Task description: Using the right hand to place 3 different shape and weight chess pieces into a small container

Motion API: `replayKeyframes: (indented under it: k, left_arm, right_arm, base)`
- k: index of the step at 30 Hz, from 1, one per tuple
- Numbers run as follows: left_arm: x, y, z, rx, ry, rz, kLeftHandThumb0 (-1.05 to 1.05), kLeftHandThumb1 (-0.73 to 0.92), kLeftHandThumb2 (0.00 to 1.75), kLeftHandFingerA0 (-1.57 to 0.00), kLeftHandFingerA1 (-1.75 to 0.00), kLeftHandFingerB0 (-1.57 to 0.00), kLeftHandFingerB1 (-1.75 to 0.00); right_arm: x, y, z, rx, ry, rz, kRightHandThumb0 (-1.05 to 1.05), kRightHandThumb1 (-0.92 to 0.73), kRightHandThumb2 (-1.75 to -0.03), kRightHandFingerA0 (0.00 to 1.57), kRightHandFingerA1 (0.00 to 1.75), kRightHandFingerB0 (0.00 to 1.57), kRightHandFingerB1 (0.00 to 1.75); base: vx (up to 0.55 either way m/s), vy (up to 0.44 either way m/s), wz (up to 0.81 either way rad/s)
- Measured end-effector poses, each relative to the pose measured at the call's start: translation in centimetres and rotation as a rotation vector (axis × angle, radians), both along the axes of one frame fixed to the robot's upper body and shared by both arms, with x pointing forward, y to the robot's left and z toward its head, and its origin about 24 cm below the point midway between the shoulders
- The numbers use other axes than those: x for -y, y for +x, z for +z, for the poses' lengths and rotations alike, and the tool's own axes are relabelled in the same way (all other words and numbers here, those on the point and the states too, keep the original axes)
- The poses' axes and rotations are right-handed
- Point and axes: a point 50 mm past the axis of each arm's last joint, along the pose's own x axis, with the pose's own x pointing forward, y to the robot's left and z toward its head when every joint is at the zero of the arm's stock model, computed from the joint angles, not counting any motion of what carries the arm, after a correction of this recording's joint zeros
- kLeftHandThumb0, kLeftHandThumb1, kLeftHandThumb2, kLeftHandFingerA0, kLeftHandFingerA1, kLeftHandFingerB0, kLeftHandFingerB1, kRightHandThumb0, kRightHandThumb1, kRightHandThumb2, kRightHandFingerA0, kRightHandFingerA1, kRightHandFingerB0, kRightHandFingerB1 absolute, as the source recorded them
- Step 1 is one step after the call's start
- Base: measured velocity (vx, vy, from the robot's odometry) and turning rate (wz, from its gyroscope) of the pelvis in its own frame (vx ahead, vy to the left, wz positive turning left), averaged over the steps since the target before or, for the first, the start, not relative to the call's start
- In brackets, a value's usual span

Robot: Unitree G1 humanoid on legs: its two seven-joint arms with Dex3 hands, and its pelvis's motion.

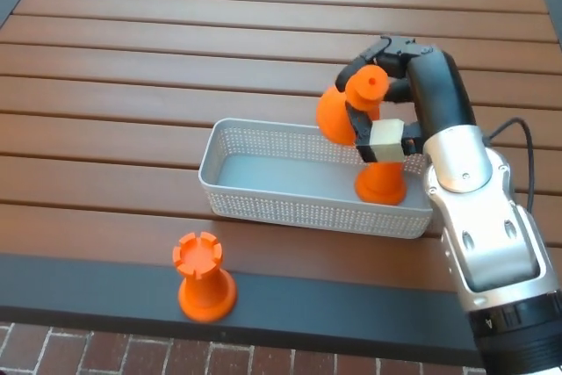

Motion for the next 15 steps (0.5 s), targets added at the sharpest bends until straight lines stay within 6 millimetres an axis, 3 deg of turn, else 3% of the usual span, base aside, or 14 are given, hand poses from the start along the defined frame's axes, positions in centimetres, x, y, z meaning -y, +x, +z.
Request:
replayKeyframes:
  k: [7, 14, 15]
  left_arm:
    - [-0.3, 0.0, 0.1, -0.007, 0.013, -0.035, -0.11, 0.48, 1.14, -1.11, -1.40, -0.96, -1.16]
    - [-0.2, 0.1, 0.0, -0.008, 0.011, -0.043, -0.10, 0.46, 1.14, -1.11, -1.38, -0.95, -1.17]
    - [-0.2, 0.1, 0.0, -0.011, 0.012, -0.045, -0.08, 0.46, 1.16, -1.12, -1.38, -0.97, -1.16]
  right_arm:
    - [-0.5, 0.0, -1.2, -0.110, 0.177, 0.050, -0.18, -0.46, -1.33, 0.90, 1.70, 0.84, 1.45]
    - [-1.7, -0.2, -1.3, -0.115, 0.161, 0.141, -0.15, -0.50, -1.28, 0.88, 1.67, 0.88, 1.39]
    - [-1.8, -0.1, -1.3, -0.115, 0.145, 0.151, -0.24, -0.44, -1.21, 1.07, 1.56, 0.96, 1.21]
  base:
    - [0.00, 0.000, 0.00]
    - [0.00, 0.000, 0.00]
    - [0.00, 0.000, 0.00]
